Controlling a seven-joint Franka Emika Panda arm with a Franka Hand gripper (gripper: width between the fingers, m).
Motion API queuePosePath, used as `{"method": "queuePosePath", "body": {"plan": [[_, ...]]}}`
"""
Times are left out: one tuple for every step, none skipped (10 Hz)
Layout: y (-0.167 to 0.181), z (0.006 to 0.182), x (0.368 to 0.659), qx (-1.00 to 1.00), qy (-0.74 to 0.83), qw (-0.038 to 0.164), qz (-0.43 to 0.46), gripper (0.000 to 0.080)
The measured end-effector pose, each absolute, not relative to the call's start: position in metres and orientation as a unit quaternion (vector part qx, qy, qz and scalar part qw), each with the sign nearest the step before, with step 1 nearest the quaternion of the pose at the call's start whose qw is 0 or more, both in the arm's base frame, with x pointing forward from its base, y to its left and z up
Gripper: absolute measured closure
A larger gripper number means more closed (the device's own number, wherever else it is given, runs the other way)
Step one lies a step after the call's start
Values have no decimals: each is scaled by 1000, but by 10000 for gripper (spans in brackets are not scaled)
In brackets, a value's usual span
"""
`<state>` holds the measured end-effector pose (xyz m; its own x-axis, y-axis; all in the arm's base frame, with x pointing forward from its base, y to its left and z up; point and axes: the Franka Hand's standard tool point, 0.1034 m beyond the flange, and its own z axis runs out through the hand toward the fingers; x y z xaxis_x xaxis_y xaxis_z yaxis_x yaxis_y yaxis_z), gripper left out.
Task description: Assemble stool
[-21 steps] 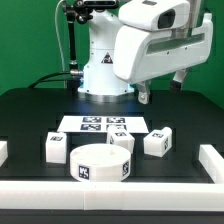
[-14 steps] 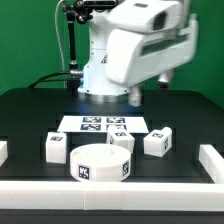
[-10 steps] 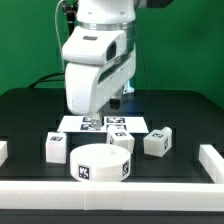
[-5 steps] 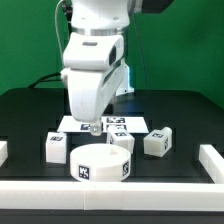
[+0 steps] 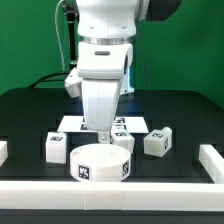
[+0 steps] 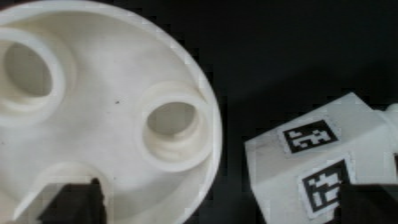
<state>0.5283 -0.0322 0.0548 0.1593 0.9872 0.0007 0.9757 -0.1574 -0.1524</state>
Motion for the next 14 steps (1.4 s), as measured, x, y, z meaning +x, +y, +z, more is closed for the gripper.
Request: {"method": "queuePosePath", "body": {"plan": [[-32, 47, 527, -750, -657, 62, 51, 150], [-31, 42, 529, -739, -669, 65, 50, 150], [-31, 40, 533, -736, -671, 65, 51, 150], [-31, 36, 538, -730, -678, 66, 49, 150], [-32, 36, 543, -726, -684, 64, 46, 150], [-32, 36, 544, -726, -683, 64, 45, 150], [-32, 36, 545, -726, -683, 64, 45, 150], [-33, 36, 545, -727, -683, 63, 44, 150], [-35, 36, 545, -728, -681, 63, 44, 150], [-38, 36, 544, -732, -677, 62, 44, 150], [-44, 37, 544, -737, -671, 61, 45, 150], [-48, 39, 543, -739, -669, 60, 45, 150], [-49, 38, 543, -740, -668, 60, 45, 150], [-47, 35, 542, -739, -669, 62, 46, 150]]}}
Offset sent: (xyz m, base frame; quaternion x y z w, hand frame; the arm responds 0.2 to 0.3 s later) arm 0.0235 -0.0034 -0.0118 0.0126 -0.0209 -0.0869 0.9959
